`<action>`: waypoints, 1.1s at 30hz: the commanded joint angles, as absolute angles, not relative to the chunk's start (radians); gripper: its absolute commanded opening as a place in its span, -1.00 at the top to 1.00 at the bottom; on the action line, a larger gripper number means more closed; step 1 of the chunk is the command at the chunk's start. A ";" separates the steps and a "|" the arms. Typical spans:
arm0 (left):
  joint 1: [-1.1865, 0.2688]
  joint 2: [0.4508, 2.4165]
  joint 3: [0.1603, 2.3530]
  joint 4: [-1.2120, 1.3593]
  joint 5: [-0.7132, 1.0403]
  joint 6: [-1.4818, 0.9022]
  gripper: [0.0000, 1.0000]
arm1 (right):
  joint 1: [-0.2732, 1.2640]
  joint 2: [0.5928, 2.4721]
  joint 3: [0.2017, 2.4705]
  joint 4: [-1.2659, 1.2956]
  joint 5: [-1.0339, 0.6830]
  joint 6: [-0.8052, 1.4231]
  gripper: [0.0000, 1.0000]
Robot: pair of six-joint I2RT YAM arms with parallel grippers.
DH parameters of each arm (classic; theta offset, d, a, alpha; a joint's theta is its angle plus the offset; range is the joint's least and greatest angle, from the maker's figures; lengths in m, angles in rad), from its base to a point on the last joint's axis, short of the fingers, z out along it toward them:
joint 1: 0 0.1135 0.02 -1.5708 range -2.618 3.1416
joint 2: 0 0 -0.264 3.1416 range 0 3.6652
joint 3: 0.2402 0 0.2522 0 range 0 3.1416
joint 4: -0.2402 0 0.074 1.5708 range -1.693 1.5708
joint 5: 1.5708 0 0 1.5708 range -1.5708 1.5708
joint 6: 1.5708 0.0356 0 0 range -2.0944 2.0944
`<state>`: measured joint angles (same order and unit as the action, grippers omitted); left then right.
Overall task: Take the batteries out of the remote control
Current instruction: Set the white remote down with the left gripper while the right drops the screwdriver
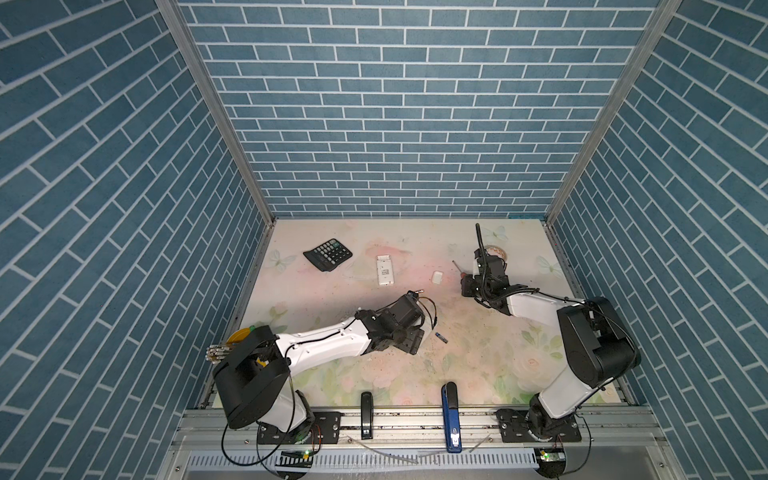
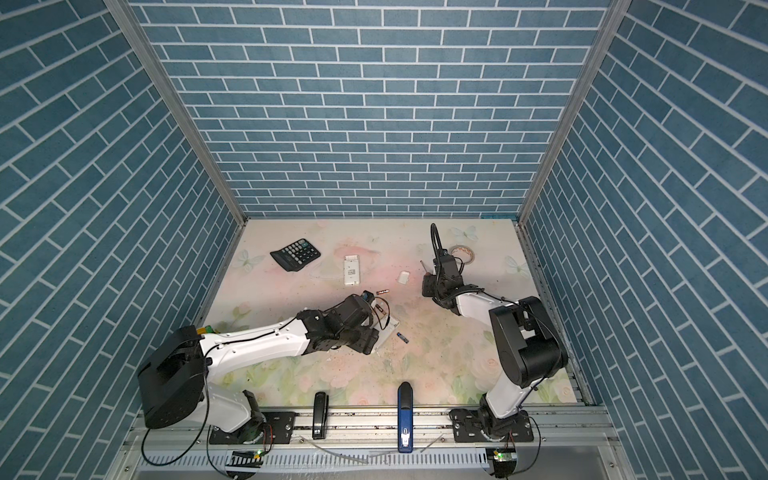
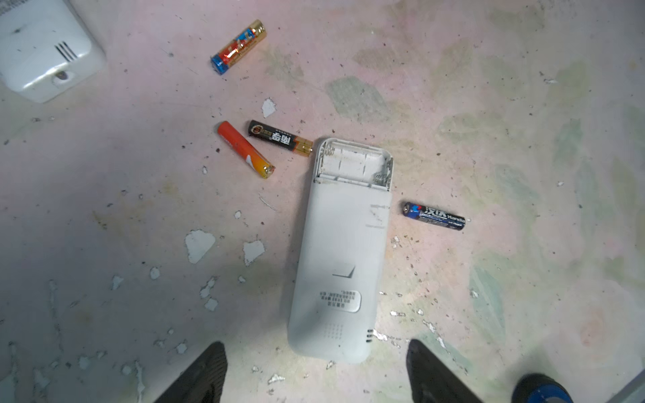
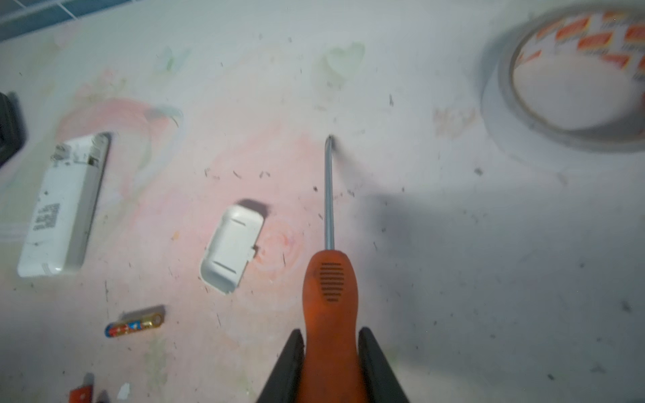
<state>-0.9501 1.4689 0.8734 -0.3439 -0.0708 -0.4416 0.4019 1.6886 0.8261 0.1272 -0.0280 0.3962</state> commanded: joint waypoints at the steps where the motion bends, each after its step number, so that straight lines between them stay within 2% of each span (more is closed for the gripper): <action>1: -0.929 1.425 0.845 -0.376 -0.094 -0.468 -0.65 | 0.399 1.757 0.775 0.005 -0.069 0.411 0.29; 13: -0.770 1.265 0.770 -0.340 -0.089 -0.518 -0.66 | 0.400 1.753 0.778 -0.015 -0.071 0.407 -0.02; 20: -0.592 1.185 0.746 -0.300 -0.091 -0.505 -0.74 | 0.399 1.654 0.795 -0.075 -0.043 0.391 -0.48; 21: -0.570 1.177 0.744 -0.297 -0.091 -0.500 -0.85 | 0.399 1.636 0.800 -0.088 -0.040 0.387 -0.64; 22: -0.547 1.169 0.742 -0.295 -0.092 -0.493 -0.97 | 0.399 1.615 0.807 -0.102 -0.035 0.382 -0.70; 29: -0.409 1.095 0.732 -0.283 -0.157 -0.431 -0.99 | 0.401 1.424 0.839 -0.163 -0.025 0.361 -0.84; 33: -0.356 1.057 0.723 -0.260 -0.274 -0.385 -0.99 | 0.400 1.280 0.791 -0.097 0.005 0.343 -0.86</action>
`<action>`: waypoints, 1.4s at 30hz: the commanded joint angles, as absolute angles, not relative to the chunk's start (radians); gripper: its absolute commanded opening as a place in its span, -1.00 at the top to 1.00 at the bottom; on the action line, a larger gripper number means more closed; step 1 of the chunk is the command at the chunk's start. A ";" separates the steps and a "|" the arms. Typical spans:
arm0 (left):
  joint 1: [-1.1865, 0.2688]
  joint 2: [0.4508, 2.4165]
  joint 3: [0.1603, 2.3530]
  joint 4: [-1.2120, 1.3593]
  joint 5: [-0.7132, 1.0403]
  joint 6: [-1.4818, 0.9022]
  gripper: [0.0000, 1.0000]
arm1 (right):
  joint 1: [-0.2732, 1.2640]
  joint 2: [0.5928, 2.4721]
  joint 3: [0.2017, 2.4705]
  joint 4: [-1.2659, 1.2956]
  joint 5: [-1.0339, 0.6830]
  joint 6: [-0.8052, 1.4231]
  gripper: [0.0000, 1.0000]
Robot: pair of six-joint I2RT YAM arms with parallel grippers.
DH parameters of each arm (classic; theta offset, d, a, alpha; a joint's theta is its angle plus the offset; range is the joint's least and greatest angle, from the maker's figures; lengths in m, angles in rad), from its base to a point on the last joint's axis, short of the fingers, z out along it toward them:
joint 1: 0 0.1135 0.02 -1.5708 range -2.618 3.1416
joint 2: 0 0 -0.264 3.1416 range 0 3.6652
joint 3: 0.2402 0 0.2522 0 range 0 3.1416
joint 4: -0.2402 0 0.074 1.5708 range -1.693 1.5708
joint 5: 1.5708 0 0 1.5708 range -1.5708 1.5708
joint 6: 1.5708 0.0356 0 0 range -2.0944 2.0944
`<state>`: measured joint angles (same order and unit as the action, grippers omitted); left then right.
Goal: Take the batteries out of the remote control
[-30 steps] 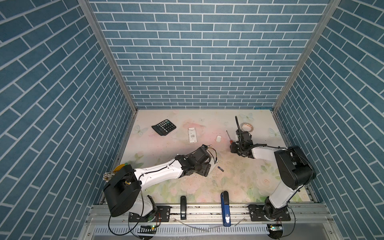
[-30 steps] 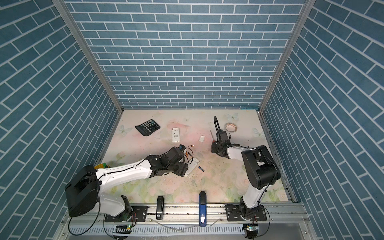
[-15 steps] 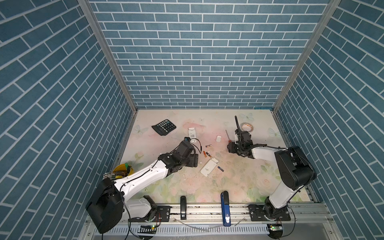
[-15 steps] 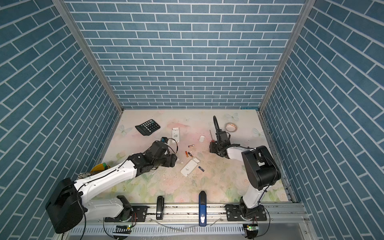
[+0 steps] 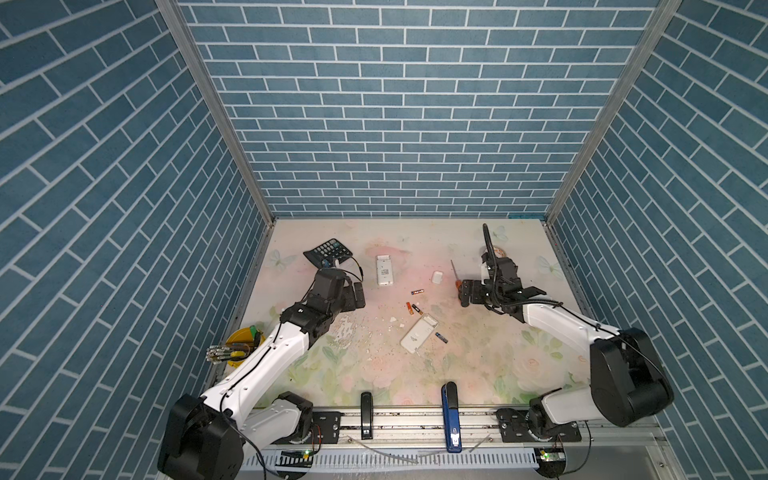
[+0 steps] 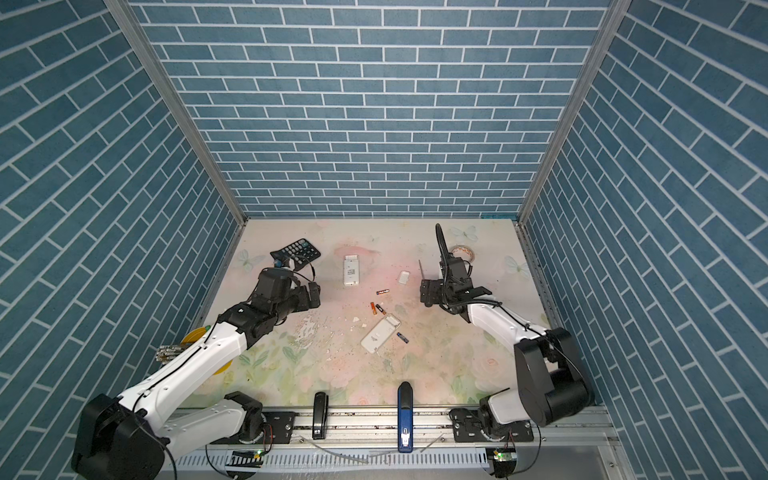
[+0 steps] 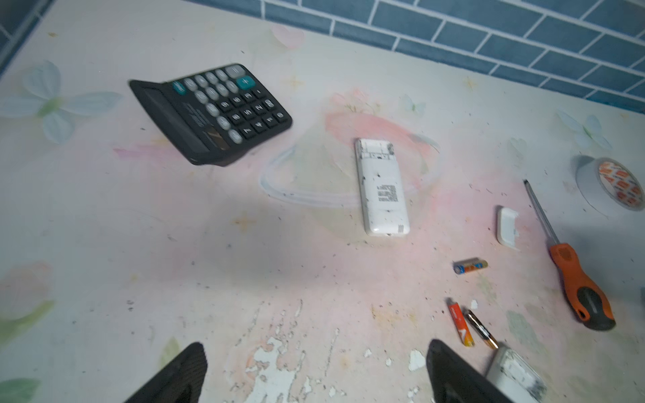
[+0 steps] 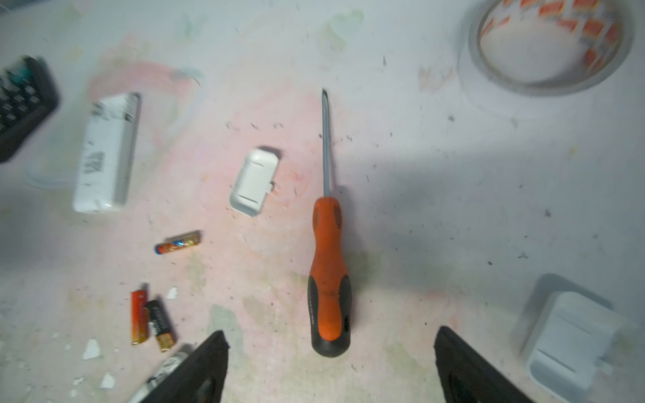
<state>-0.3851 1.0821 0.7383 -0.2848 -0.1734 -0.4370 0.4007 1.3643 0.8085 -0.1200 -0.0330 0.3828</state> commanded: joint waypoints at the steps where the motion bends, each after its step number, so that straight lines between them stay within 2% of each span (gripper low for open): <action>1: -0.345 1.051 0.723 -0.255 -0.324 -0.370 -0.99 | 0.399 1.240 0.770 -0.071 0.024 0.336 -0.87; 5: -0.282 1.043 0.717 -0.233 -0.457 -0.303 -0.99 | 0.399 1.109 0.706 -0.029 0.124 0.315 -0.89; 8: -0.222 1.033 0.674 -0.168 -0.483 -0.236 -0.99 | 0.398 1.053 0.669 -0.013 0.161 0.263 -0.89; 17: -0.066 1.026 0.422 0.298 -0.378 -0.087 -0.99 | 0.399 0.911 0.433 0.255 0.361 0.223 -0.98; 25: 0.010 1.218 0.357 0.586 -0.262 -0.075 -0.99 | 0.394 0.930 0.388 0.289 0.509 0.171 -0.98; 33: 0.023 1.358 0.336 0.790 -0.188 -0.048 -0.99 | 0.328 0.927 0.347 0.352 0.542 0.145 -0.98; 42: 0.023 1.461 0.324 0.916 -0.080 -0.008 -0.99 | 0.184 1.014 0.363 0.417 0.446 0.124 -0.98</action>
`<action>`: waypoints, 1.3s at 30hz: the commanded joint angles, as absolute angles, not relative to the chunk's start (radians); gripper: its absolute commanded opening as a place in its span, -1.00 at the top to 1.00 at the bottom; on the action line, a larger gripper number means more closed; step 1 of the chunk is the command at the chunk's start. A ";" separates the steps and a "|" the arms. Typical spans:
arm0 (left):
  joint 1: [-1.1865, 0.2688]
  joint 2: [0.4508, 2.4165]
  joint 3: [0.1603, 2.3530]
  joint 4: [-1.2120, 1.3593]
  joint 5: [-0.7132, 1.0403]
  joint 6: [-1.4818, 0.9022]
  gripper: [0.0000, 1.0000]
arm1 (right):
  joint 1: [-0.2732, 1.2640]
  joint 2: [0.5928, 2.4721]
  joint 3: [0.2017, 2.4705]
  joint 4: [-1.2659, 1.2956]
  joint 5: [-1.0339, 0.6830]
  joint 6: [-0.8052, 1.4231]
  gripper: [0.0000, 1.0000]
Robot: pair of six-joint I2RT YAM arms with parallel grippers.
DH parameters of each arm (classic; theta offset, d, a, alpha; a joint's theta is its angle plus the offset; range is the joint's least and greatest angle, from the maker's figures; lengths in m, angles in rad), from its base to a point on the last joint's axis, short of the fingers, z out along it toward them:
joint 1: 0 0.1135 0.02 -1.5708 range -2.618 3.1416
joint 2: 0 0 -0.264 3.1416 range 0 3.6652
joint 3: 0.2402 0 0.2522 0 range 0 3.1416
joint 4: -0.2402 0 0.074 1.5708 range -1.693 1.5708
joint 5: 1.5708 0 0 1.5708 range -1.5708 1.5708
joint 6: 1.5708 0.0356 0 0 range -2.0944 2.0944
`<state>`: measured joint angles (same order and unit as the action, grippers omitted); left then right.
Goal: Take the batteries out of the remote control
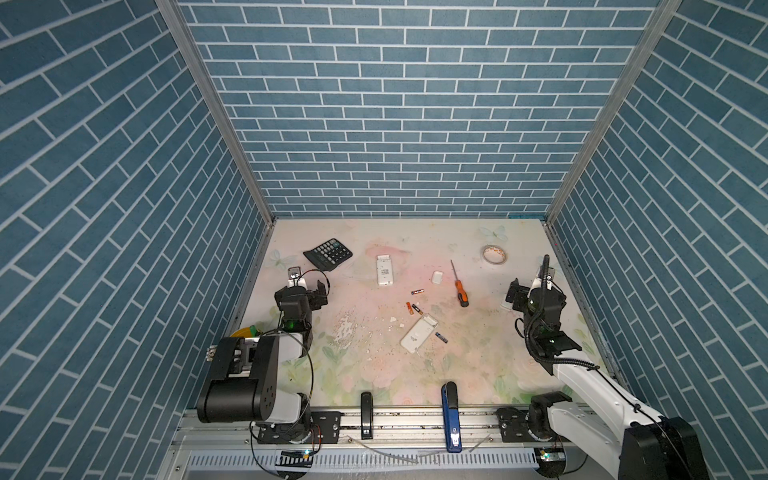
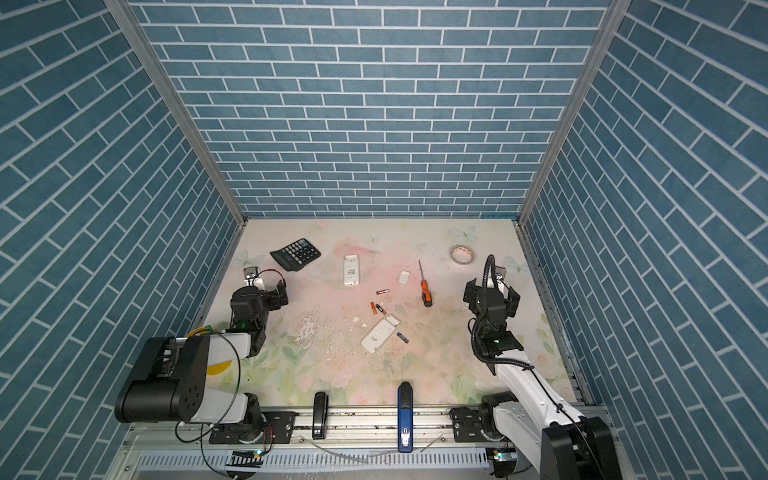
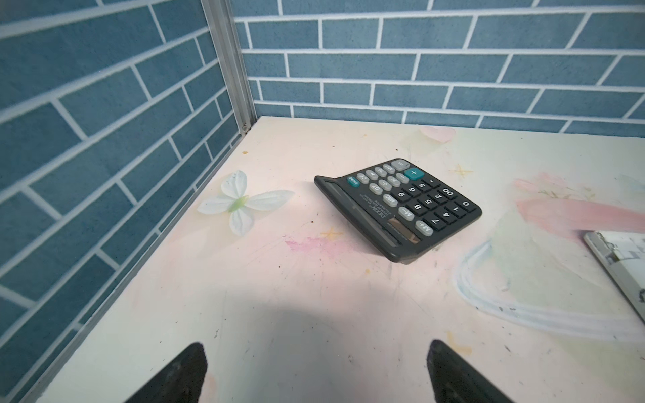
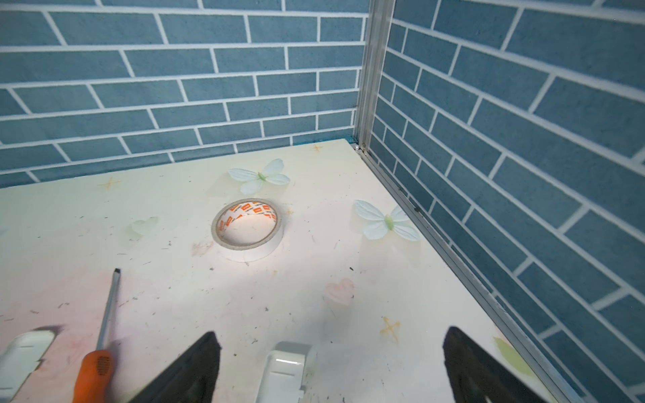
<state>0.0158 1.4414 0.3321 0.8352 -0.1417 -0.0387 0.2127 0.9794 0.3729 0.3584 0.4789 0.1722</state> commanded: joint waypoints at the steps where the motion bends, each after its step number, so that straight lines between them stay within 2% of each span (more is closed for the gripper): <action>1: 0.023 1.495 0.317 0.959 -0.050 0.004 -0.99 | 0.171 1.039 0.363 0.436 0.434 0.117 -0.98; 2: 0.023 1.536 0.306 1.036 -0.012 0.020 -0.99 | 0.158 1.065 0.363 0.457 0.424 0.109 -0.98; 13: 0.023 1.519 0.341 0.937 0.000 0.023 -0.99 | 0.072 1.287 0.324 0.725 0.381 0.076 -0.98; 18: 0.023 1.526 0.379 0.875 0.075 0.056 -0.99 | 0.024 1.345 0.355 0.747 0.302 0.073 -0.98; 25: 0.023 1.526 0.380 0.876 0.080 0.059 -0.99 | -0.040 1.430 0.360 0.832 0.191 0.113 -0.98; 33: 0.022 1.527 0.380 0.876 0.080 0.059 -0.99 | -0.064 1.495 0.332 0.936 0.139 0.126 -0.98; 39: 0.023 1.526 0.380 0.876 0.080 0.059 -0.99 | -0.064 1.538 0.359 0.927 0.090 0.101 -0.98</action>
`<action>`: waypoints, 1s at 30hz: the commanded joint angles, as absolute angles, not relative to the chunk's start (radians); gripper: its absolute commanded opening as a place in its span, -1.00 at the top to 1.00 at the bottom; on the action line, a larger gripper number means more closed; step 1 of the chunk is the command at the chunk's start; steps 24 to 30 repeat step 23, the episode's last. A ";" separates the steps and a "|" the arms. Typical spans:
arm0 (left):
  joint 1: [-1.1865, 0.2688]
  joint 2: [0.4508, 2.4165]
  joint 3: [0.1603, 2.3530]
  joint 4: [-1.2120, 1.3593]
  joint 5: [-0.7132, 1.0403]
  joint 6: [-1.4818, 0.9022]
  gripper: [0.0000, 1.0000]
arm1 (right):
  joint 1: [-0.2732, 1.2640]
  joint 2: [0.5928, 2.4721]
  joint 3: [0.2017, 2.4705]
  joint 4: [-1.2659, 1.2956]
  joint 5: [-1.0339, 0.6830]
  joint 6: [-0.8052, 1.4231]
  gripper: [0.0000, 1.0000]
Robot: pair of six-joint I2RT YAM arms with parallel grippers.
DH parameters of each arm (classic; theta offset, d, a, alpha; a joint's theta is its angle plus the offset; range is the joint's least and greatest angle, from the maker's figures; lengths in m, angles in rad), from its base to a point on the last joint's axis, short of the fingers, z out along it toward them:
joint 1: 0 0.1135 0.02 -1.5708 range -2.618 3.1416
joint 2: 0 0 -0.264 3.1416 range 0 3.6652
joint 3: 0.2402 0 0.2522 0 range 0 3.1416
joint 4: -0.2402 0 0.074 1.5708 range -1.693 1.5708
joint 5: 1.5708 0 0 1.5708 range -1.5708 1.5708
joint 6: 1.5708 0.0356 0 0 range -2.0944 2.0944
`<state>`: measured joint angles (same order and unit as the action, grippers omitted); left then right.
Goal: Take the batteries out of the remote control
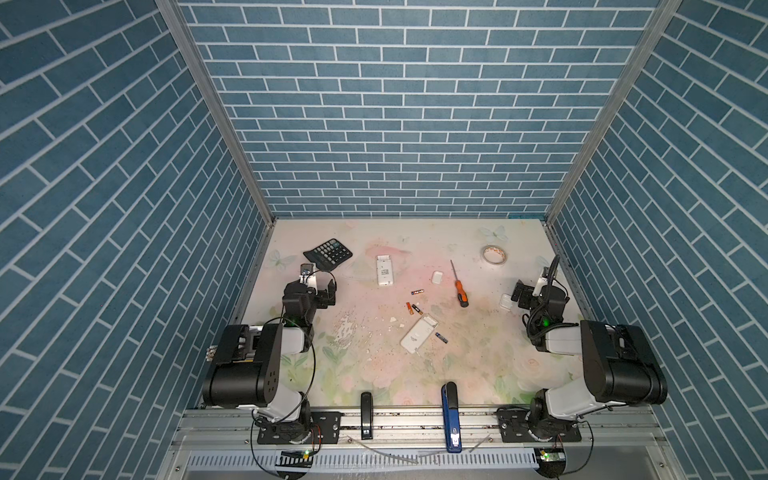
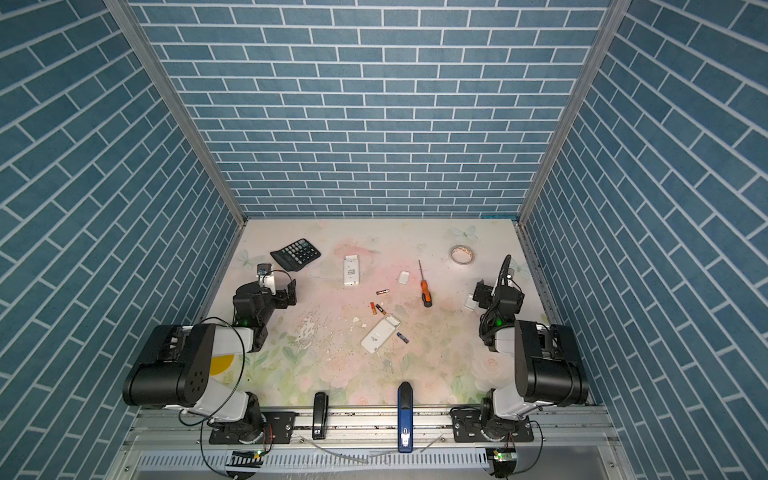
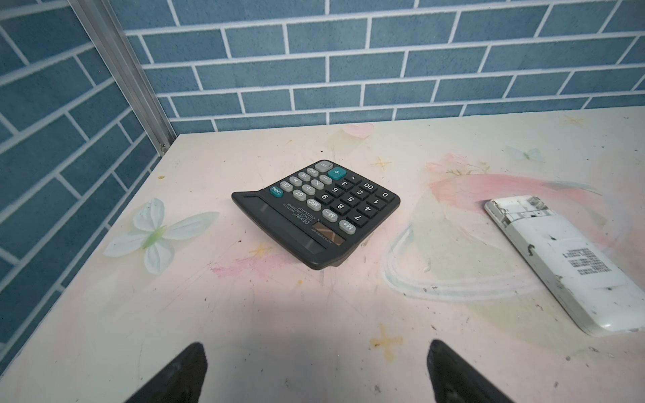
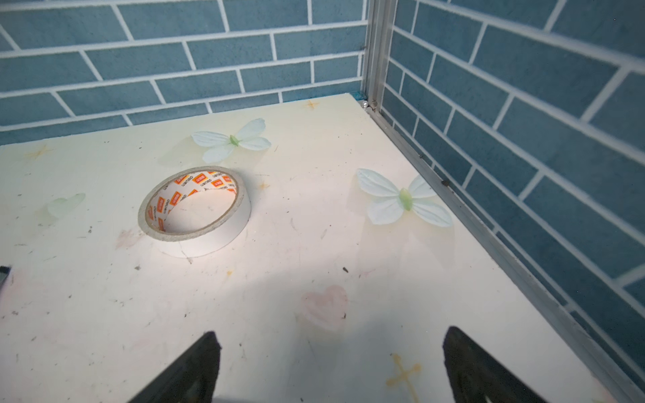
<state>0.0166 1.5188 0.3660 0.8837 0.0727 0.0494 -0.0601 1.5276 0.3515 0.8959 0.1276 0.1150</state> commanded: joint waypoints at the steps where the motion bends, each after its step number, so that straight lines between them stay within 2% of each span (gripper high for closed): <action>1: 0.023 1.527 0.380 0.877 0.079 0.060 -0.99 | -0.064 1.536 0.362 0.918 0.093 0.101 -0.98; 30: -0.010 1.532 0.392 0.857 0.022 0.075 -0.99 | -0.017 1.541 0.376 0.900 0.174 0.068 -0.98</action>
